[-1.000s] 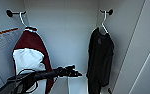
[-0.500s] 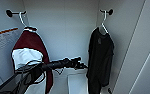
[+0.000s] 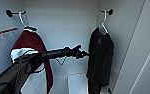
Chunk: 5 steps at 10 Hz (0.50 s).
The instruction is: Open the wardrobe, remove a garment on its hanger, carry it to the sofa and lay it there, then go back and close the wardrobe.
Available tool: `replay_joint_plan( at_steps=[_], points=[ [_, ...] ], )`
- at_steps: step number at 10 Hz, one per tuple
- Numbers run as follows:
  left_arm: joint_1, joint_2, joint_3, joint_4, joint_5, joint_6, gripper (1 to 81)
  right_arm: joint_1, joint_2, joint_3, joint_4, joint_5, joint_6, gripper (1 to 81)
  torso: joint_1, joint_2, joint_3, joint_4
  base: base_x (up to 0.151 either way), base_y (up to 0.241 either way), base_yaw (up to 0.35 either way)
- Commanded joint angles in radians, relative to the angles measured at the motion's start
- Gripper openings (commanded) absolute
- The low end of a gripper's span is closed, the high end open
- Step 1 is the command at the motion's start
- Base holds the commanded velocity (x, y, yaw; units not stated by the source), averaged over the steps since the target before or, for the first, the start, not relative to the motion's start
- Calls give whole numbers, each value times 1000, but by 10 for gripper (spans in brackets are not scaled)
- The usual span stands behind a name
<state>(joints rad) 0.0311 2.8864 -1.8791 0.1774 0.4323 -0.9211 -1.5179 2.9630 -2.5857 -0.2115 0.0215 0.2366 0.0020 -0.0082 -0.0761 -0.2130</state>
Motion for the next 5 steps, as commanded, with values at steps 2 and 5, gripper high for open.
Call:
replay_joint_plan(
  at_steps=[2,5],
  points=[
    [-308,19,-28,-9,-112,-183,811,41,12,-25,-2,-57,3,811,0,0,0,0,0,0,0],
    [-406,36,-66,-59,-115,-194,811,41,27,-51,1,-57,3,811,0,0,0,0,0,0,0]
  ],
)
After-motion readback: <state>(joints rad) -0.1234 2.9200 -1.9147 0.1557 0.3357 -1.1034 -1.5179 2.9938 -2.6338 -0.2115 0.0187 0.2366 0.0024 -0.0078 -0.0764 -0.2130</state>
